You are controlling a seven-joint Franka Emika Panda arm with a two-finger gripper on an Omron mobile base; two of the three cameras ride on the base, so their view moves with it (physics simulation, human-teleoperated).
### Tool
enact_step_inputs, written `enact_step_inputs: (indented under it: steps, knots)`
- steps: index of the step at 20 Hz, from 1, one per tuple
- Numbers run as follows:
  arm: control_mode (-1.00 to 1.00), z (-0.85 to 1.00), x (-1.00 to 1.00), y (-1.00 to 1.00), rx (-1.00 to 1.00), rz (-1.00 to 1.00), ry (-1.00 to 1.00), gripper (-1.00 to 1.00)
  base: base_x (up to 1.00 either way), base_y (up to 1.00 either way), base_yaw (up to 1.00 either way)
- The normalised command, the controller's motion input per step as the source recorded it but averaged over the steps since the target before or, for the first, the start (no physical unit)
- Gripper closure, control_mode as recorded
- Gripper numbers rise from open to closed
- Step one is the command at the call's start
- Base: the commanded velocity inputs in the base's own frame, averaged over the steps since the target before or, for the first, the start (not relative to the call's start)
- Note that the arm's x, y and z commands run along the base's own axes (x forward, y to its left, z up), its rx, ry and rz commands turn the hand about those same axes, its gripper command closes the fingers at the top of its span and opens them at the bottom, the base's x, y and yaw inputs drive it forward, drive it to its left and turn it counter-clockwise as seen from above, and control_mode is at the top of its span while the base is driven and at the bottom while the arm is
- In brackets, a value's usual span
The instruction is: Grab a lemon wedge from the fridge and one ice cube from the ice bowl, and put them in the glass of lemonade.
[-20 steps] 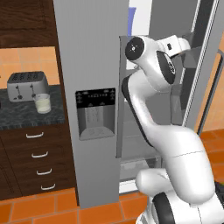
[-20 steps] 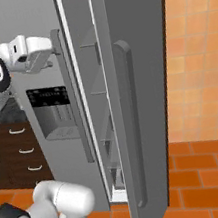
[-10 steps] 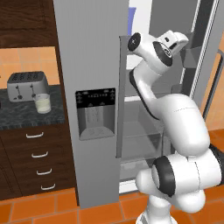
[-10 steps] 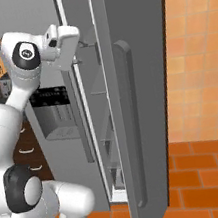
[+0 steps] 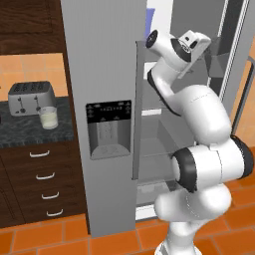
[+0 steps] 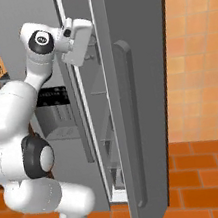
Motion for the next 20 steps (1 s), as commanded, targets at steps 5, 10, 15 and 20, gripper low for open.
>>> enact_step_inputs:
  steps: [5, 10, 15, 20]
  knots:
    - [-1.0, -0.09, 0.22, -0.6, -0.02, -0.08, 0.07, -1.0, 0.0, 0.0, 0.0]
    - [-1.0, -0.01, 0.0, -1.0, 0.0, -0.1, 0.04, -1.0, 0.0, 0.0, 0.0]
    - [-1.0, 0.0, 0.0, -1.0, 0.0, -0.1, 0.04, -1.0, 0.0, 0.0, 0.0]
    - [-1.0, 0.0, 0.0, -0.97, 0.0, -0.1, 0.05, -1.0, 0.0, 0.0, 0.0]
